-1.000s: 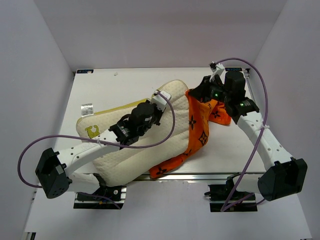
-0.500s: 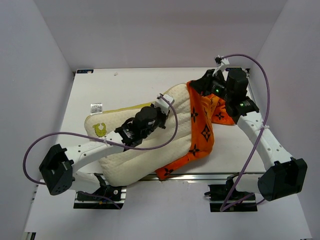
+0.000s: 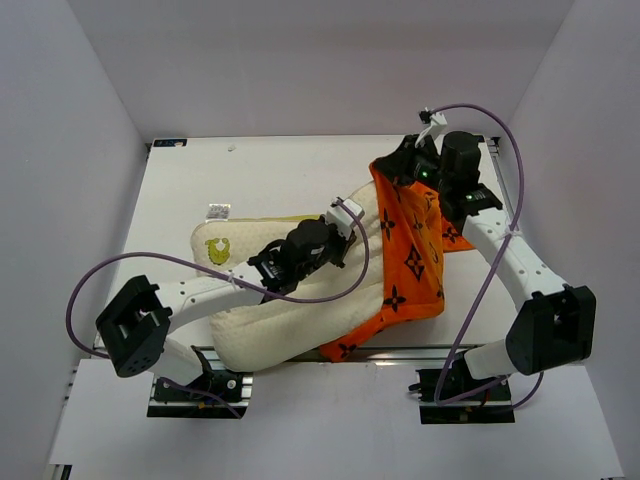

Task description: Put the pillow into the pillowcase

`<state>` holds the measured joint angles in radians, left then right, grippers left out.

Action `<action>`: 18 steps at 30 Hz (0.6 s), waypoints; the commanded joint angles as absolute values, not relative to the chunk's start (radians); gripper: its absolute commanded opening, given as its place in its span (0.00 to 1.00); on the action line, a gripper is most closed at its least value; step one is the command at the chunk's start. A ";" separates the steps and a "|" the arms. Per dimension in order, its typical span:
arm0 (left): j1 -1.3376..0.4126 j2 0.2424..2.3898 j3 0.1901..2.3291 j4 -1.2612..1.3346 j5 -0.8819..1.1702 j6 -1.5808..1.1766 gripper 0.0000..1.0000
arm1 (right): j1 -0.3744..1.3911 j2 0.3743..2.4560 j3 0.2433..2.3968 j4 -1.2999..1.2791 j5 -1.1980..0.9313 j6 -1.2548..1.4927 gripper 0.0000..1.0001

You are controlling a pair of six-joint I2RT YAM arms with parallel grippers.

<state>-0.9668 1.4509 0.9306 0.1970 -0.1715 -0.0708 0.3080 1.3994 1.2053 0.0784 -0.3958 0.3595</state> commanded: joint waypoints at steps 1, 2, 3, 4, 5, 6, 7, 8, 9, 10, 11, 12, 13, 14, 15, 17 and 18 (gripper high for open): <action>-1.060 1.434 0.937 0.173 0.025 -0.129 0.00 | 0.311 1.411 1.319 0.308 -0.376 0.345 0.00; -1.074 1.431 0.939 0.166 0.020 -0.129 0.00 | 0.313 1.419 1.325 0.310 -0.376 0.342 0.00; -1.080 1.428 0.939 0.164 0.018 -0.129 0.00 | 0.313 1.427 1.331 0.311 -0.376 0.342 0.00; -1.092 1.421 0.937 0.163 0.015 -0.130 0.00 | 0.313 1.442 1.347 0.314 -0.376 0.342 0.00; -1.095 1.417 0.933 0.160 0.014 -0.133 0.00 | 0.313 1.448 1.353 0.314 -0.377 0.347 0.00; -1.098 1.414 0.930 0.161 0.014 -0.135 0.00 | 0.313 1.462 1.361 0.318 -0.382 0.348 0.00; -1.104 1.408 0.928 0.163 0.014 -0.138 0.00 | 0.313 1.469 1.379 0.319 -0.387 0.350 0.00; -1.108 1.405 0.925 0.166 0.014 -0.144 0.00 | 0.313 1.476 1.390 0.322 -0.387 0.353 0.00; -1.111 1.404 0.922 0.170 0.015 -0.147 0.00 | 0.313 1.491 1.399 0.324 -0.391 0.360 0.00; -1.115 1.407 0.922 0.178 0.018 -0.149 0.00 | 0.314 1.497 1.419 0.328 -0.397 0.367 0.00; -1.118 1.411 0.923 0.179 0.020 -0.149 0.00 | 0.318 1.503 1.430 0.328 -0.403 0.371 0.00; -1.118 1.417 0.933 0.179 0.021 -0.149 0.00 | 0.328 1.509 1.439 0.324 -0.419 0.374 0.00; -1.120 1.423 0.937 0.181 0.021 -0.146 0.00 | 0.334 1.509 1.445 0.319 -0.426 0.376 0.00; -1.120 1.434 0.940 0.187 0.018 -0.137 0.00 | 0.342 1.508 1.445 0.307 -0.449 0.377 0.00; -1.120 1.439 0.952 0.190 0.015 -0.130 0.00 | 0.362 1.497 1.437 0.298 -0.459 0.379 0.00; -1.120 1.457 0.988 0.187 0.014 -0.103 0.00 | 0.394 1.465 1.393 0.272 -0.517 0.383 0.00; -1.118 1.463 0.988 0.181 0.014 -0.091 0.00 | 0.405 1.454 1.375 0.261 -0.537 0.385 0.00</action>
